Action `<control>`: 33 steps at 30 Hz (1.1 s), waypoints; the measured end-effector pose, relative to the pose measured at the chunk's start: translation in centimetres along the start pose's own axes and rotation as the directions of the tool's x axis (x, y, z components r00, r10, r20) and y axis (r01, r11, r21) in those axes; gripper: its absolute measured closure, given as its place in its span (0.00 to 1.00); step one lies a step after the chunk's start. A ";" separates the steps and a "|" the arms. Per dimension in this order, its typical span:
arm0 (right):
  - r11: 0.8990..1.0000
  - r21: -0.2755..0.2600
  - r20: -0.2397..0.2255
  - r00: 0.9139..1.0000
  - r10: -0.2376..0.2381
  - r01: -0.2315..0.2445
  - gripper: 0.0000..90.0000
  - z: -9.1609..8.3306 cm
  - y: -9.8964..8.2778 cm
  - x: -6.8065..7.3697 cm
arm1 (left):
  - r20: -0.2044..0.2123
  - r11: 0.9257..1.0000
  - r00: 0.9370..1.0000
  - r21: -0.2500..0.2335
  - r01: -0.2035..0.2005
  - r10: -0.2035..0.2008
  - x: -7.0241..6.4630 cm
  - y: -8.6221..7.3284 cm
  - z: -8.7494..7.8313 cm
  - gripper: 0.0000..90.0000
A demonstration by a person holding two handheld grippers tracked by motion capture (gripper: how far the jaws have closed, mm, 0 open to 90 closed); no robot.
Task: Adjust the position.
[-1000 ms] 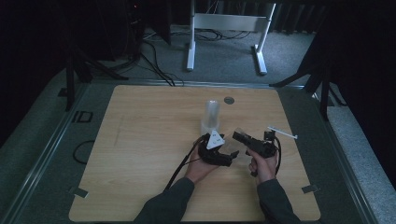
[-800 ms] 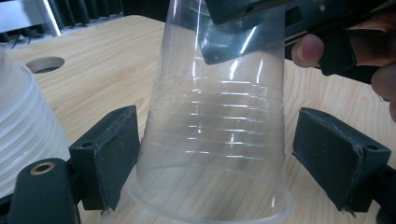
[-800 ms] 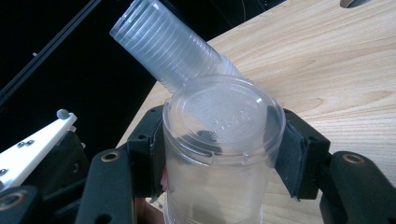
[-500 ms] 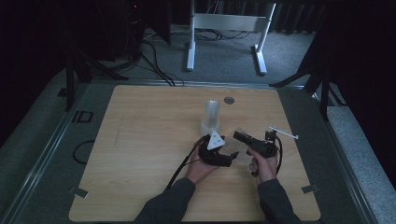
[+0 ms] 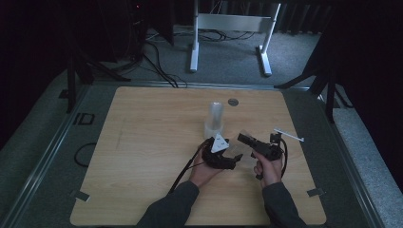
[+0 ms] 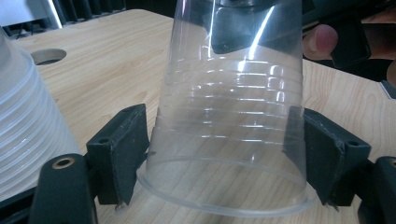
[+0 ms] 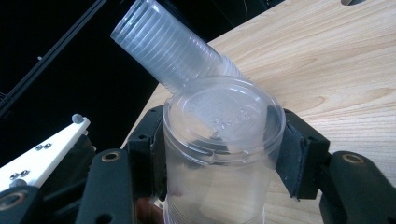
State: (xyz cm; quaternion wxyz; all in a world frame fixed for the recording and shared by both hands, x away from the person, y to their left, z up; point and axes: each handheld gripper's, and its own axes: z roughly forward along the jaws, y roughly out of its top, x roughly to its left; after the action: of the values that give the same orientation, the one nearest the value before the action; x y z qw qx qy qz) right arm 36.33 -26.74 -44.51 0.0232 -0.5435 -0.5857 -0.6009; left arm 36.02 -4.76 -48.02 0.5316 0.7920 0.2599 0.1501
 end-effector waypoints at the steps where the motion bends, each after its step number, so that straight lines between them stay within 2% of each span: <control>1: 1.000 0.000 0.000 1.000 0.000 0.000 0.46 0.0 0.0 0.0 | 0.000 1.000 1.000 0.000 0.000 0.000 0.0 0.0 0.0 0.23; 22: 1.000 0.003 -0.006 1.000 -0.013 0.013 0.44 0.0 0.0 0.0 | -0.014 1.000 1.000 0.013 -0.008 0.008 0.0 0.1 -0.1 0.26; 33: 0.999 0.021 -0.004 0.999 -0.050 0.050 0.40 -0.1 0.0 0.1 | -0.013 1.000 1.000 0.020 -0.014 0.014 0.1 0.1 -0.3 0.26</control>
State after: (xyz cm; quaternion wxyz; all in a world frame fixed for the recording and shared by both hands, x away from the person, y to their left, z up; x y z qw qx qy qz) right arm 36.21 -26.81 -44.42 0.0148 -0.5271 -0.6053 -0.5963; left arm 35.94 -4.54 -47.84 0.5211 0.7980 0.2591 0.1565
